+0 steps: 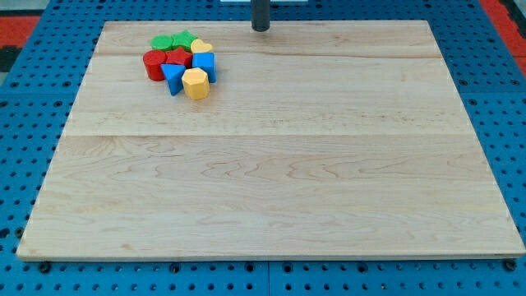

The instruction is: Move your arm towards the center

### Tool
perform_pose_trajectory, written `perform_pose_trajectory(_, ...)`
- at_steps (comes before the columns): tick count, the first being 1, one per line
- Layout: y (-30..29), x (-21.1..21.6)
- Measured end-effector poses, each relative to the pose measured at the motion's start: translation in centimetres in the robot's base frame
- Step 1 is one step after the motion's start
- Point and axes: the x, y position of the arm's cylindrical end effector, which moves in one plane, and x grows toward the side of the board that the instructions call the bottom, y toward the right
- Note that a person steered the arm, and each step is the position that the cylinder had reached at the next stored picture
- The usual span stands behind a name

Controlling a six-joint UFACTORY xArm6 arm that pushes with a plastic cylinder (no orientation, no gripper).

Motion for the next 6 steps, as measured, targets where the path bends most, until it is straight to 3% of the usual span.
perform_pose_trajectory(1,-3.3,2.6)
perform_pose_trajectory(3,1.1,6.2)
perform_pose_trajectory(5,1.8,16.5)
perform_pose_trajectory(6,-6.1,20.4)
